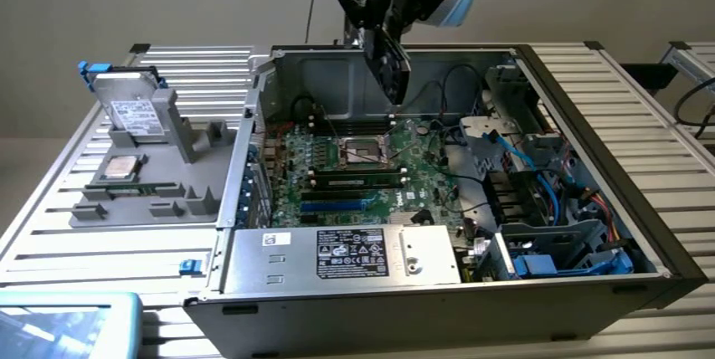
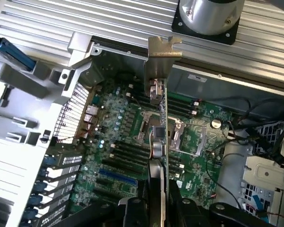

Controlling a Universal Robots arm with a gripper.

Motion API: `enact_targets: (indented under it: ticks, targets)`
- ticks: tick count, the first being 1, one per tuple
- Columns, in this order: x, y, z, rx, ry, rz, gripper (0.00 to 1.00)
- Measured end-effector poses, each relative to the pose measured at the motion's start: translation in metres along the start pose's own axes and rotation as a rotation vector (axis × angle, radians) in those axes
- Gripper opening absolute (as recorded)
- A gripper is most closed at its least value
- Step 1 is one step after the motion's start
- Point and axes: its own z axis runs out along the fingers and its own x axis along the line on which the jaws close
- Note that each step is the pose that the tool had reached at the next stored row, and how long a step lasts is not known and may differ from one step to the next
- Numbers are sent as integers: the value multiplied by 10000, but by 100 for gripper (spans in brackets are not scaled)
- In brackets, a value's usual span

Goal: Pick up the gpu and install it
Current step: 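Insert the gpu into the slot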

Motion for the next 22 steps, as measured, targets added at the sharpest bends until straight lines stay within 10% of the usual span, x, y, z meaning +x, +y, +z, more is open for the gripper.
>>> enact_targets:
  ticks: [22]
  targets:
    - [0, 0, 0, 105, 707, -3947, 28]
